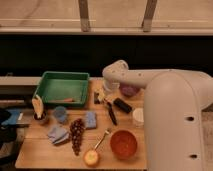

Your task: Wipe red bowl with brush

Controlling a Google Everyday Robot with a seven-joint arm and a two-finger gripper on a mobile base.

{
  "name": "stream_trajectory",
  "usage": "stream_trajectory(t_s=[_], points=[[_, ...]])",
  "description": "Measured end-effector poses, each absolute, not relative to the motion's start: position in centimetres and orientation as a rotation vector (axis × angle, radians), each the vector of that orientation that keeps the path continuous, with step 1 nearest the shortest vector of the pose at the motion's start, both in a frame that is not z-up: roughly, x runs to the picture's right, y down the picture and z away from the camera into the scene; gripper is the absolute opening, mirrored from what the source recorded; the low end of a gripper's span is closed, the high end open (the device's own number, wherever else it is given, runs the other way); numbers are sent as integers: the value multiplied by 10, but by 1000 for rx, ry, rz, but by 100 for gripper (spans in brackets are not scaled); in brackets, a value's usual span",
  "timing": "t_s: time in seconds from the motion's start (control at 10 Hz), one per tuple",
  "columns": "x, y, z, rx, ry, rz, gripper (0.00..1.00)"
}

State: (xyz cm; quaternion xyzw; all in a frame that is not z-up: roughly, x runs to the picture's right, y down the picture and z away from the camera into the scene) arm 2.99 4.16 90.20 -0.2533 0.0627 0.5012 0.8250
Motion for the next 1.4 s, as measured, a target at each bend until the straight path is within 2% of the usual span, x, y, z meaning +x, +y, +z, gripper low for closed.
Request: stream_trajectory(t_s=[0.8, 1.3, 1.4], points=[[37, 54, 909, -578, 164, 1056, 70], [13, 89, 943, -674, 194, 1038, 70], [11, 91, 944, -684, 196, 1037, 66]])
